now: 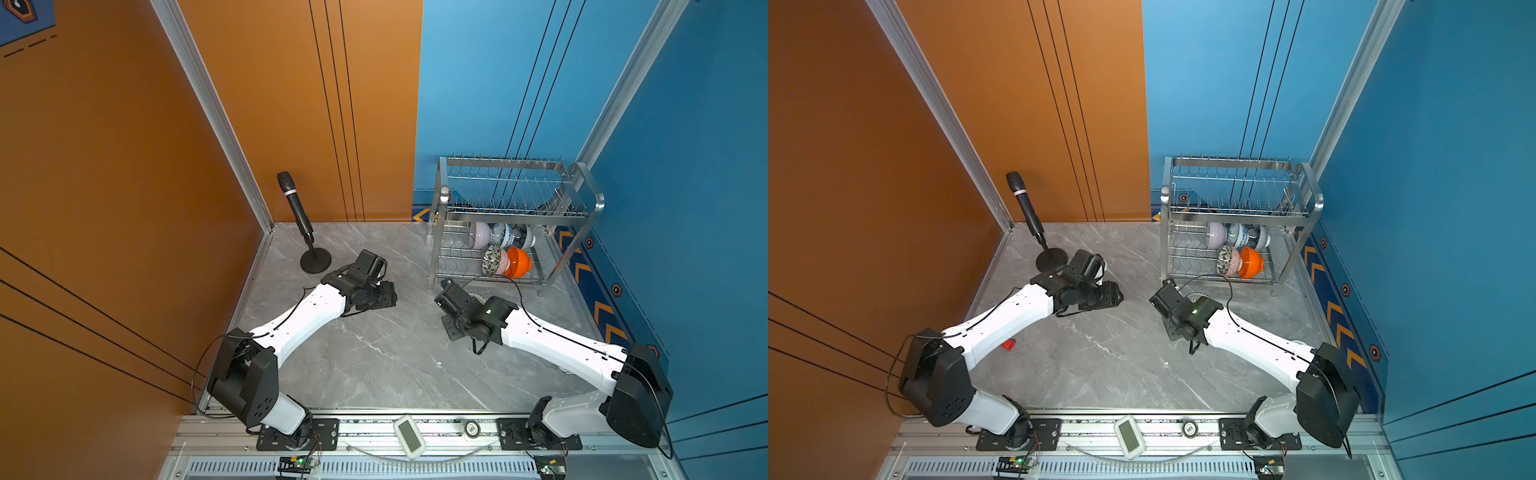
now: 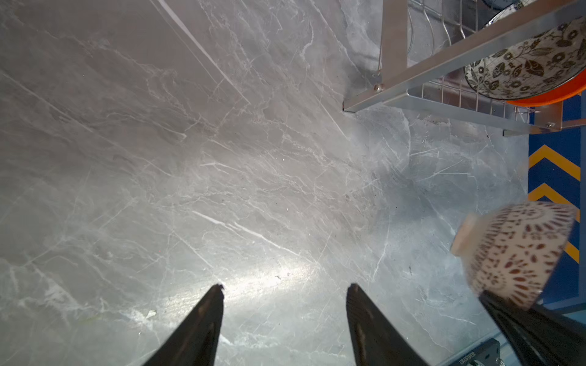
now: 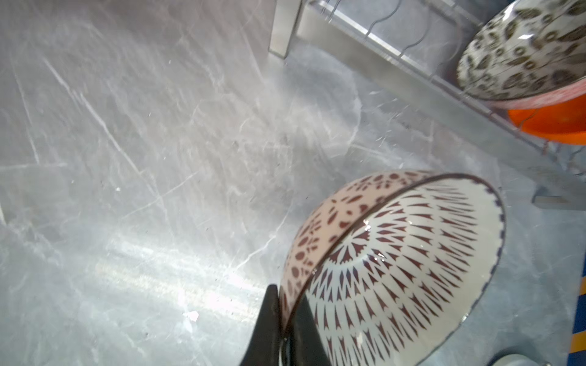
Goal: Load bowls into a dish rack
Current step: Place the bowl at the center of the table.
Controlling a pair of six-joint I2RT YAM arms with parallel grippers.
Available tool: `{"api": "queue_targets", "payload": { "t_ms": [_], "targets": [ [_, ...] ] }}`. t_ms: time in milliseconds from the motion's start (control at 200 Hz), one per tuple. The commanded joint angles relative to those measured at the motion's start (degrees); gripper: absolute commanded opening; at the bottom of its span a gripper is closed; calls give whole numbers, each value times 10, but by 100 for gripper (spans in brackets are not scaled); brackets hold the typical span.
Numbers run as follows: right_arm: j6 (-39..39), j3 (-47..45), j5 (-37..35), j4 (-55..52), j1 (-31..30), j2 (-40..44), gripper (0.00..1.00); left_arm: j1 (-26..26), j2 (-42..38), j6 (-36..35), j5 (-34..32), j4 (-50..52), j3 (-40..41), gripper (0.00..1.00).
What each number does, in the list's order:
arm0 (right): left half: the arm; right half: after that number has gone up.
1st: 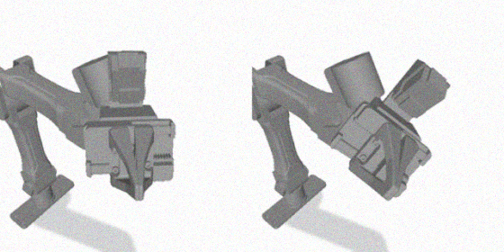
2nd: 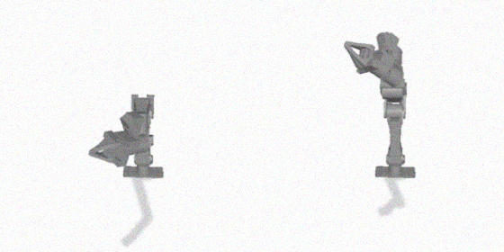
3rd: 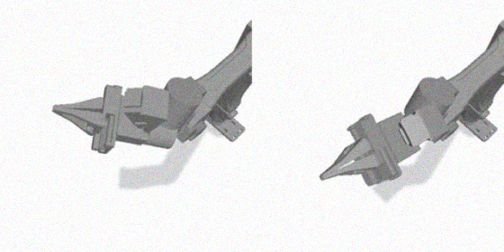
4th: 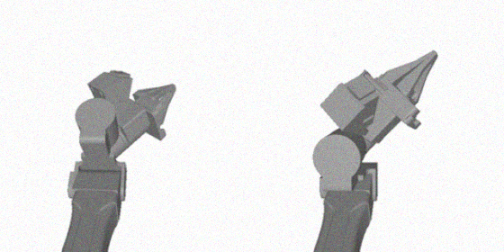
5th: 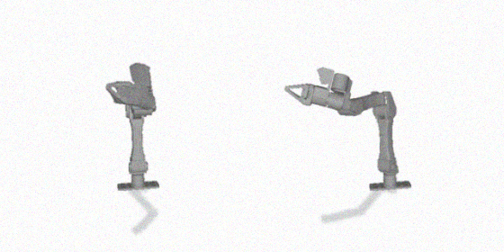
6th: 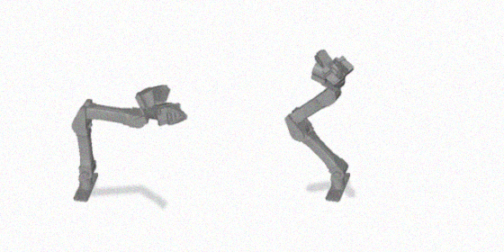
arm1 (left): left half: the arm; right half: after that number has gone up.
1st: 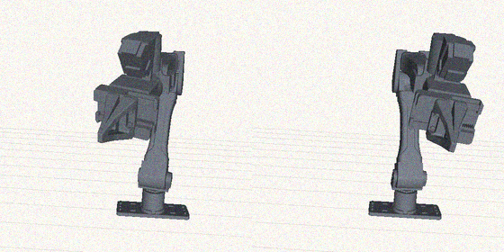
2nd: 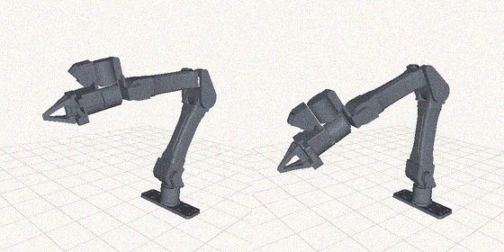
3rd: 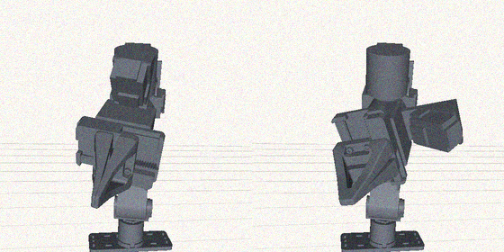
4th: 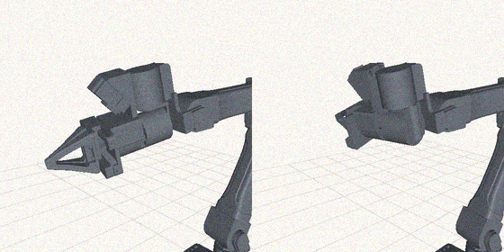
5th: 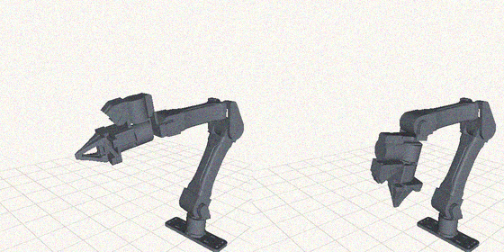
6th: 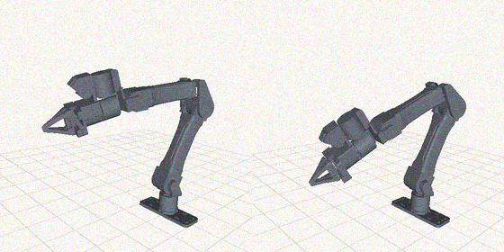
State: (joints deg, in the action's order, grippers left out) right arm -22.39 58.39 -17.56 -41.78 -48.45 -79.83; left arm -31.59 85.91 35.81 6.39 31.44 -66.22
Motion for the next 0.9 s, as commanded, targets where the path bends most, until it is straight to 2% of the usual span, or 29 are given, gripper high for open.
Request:
{"api": "queue_targets", "payload": {
  "t_ms": [0,310,586,641,701,786,896],
  "targets": [
    [-40,-20,24,7,-15,0,0,-3,-20,-11,-5,6,13,63],
    [-35,-17,58,52,-39,-92,0,-1,-45,-12,-11,22,28,63],
    [-30,-1,61,60,-48,-126,0,0,-63,-10,-18,29,36,63],
    [-30,5,59,58,-49,-125,10,1,-67,-10,-19,29,37,63],
    [-30,9,57,57,-50,-122,13,0,-70,-8,-20,29,40,63],
    [-29,17,55,52,-49,-118,26,1,-72,-8,-21,29,42,63],
    [-30,25,51,47,-51,-111,35,0,-72,-9,-21,29,42,64]
  ]
}}
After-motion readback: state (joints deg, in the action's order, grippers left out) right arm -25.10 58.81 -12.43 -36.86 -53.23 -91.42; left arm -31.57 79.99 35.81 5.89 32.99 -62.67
